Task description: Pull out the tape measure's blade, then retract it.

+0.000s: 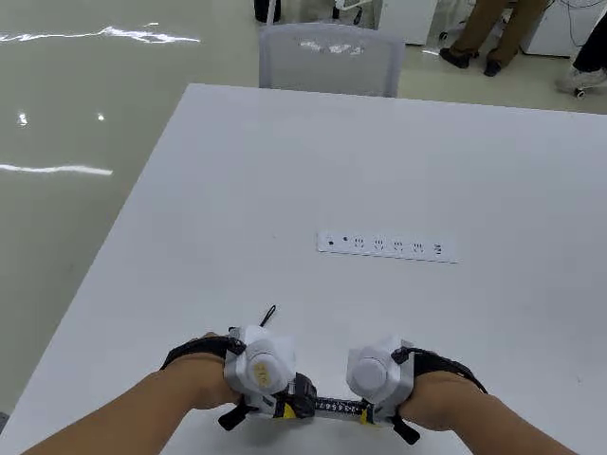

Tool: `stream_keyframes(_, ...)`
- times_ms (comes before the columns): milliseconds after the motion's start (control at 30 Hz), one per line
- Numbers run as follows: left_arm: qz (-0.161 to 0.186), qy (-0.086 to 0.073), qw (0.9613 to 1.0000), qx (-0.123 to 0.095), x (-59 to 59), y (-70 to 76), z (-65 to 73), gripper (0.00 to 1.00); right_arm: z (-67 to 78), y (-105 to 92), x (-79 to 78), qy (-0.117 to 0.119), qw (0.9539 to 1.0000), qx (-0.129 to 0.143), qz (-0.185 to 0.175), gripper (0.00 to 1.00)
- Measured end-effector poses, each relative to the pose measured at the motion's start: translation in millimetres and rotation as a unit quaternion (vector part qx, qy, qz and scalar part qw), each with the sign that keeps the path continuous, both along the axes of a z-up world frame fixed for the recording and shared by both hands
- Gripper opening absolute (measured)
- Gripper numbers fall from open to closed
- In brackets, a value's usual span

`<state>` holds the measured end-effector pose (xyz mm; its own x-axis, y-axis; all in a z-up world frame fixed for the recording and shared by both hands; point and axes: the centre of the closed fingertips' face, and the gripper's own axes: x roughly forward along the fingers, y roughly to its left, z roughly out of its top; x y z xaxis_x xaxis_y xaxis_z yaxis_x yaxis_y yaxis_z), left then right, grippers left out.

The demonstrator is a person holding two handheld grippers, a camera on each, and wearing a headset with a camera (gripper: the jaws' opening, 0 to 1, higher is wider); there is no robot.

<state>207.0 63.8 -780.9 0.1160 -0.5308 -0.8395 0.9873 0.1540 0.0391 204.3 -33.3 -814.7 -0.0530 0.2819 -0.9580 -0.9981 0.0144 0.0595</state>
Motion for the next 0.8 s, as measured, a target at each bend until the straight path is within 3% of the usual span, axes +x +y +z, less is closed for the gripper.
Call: stream_keyframes(800, 0.003, -0.002, 1.0000, -0.001, 1.4, 0.5, -2.6, 0.32, 0.6, -23.9, 1.7, -0.006, 0.9997, -0.022, 0.003, 0.10)
